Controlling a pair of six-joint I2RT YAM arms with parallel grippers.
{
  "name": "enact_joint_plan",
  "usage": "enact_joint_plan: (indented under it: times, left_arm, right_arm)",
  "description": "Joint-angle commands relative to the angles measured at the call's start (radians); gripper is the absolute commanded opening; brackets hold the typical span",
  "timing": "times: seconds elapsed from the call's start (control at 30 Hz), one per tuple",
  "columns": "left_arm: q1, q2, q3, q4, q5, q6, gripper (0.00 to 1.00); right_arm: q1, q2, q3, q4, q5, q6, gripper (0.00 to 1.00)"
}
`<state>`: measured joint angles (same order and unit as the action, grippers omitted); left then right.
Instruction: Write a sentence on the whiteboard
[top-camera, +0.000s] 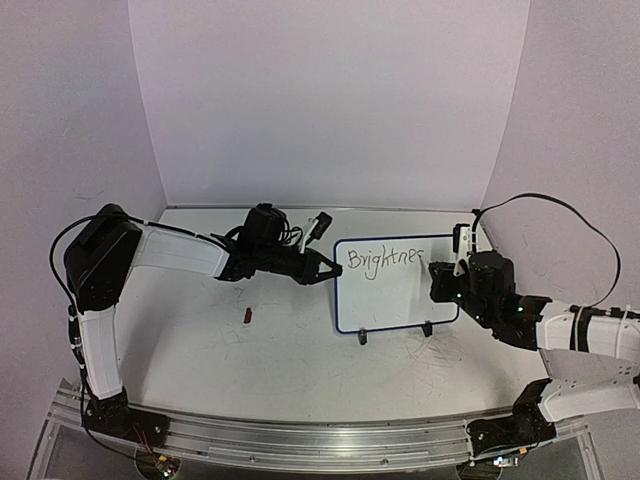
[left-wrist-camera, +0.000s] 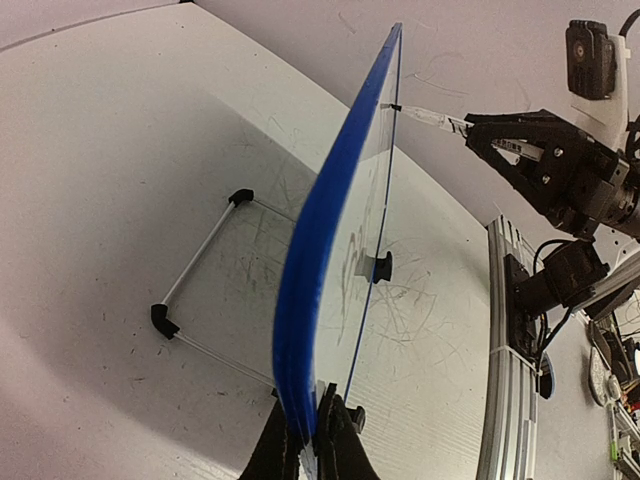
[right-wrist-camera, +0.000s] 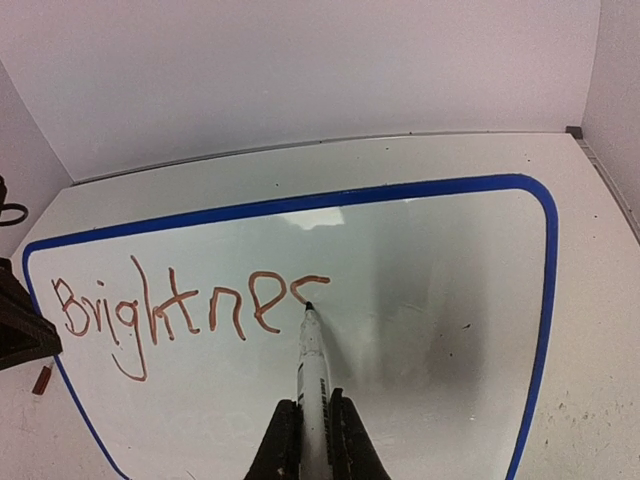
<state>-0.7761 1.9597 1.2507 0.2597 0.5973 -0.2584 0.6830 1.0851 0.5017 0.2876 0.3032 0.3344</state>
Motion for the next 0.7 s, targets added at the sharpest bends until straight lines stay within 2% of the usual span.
enact_joint_plan:
  times: [0.0, 0.67]
  left_arm:
    - [-0.011, 0.003, -0.019, -0.111, -0.108, 0.044, 0.0]
    - [-0.011, -0.004, -0.02, -0.111, -0.113, 0.044, 0.0]
  right_arm:
    - [-0.005, -0.028, -0.016, -0.01, 0.036, 0.011, 0.0]
    - [-0.005, 0.052, 0.009, 0.049, -0.042, 0.018, 0.0]
